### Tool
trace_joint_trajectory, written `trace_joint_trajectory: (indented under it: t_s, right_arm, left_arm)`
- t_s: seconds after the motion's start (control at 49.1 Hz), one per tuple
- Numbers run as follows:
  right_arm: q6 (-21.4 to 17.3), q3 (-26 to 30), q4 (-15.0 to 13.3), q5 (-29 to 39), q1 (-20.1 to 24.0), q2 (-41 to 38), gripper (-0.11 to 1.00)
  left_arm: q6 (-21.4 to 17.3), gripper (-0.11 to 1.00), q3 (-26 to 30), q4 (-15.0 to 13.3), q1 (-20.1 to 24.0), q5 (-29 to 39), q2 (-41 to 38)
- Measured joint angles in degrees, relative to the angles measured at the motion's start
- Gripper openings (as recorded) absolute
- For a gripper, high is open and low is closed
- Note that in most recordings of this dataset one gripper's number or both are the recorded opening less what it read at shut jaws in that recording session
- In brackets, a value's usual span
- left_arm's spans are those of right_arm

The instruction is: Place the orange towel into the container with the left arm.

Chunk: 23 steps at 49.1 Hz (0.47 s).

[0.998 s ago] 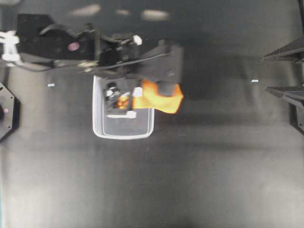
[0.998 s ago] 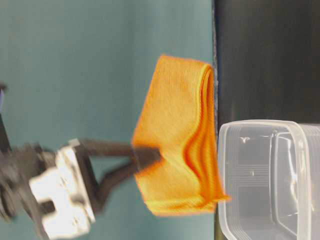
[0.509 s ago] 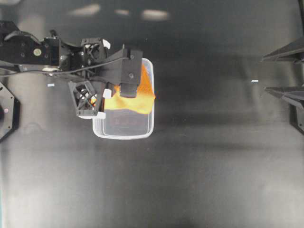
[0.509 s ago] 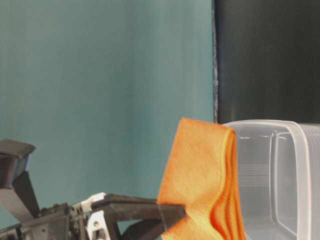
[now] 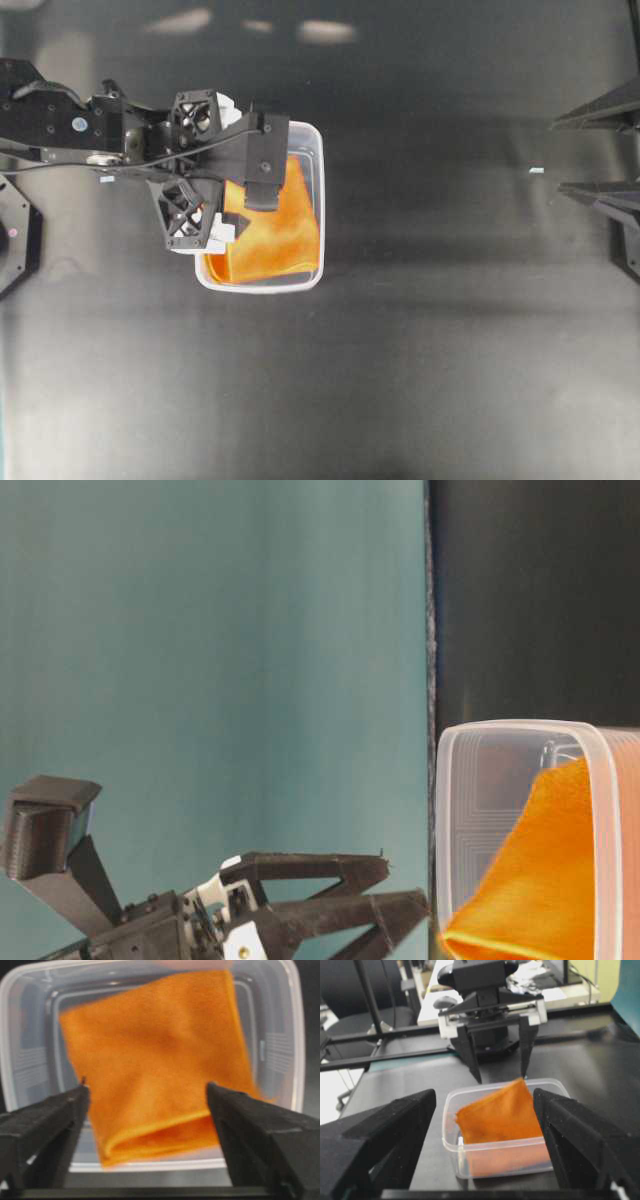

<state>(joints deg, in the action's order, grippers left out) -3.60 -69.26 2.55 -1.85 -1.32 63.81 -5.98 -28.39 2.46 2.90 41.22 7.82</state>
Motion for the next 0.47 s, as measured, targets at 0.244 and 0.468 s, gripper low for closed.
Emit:
trace_joint_trajectory:
  t_s: [0.244, 0.468]
  right_arm:
    - [-1.23, 0.0, 0.0, -0.09, 0.0, 0.0, 0.76]
    - [-2.37, -0.09, 0.0, -0.18, 0.0, 0.0, 0.76]
  left_arm:
    - [0.0, 0.9, 1.76, 0.0, 0.18, -0.18, 1.76]
    - [0.79, 0.89, 3.43, 0.0, -0.09, -0.26, 8.26]
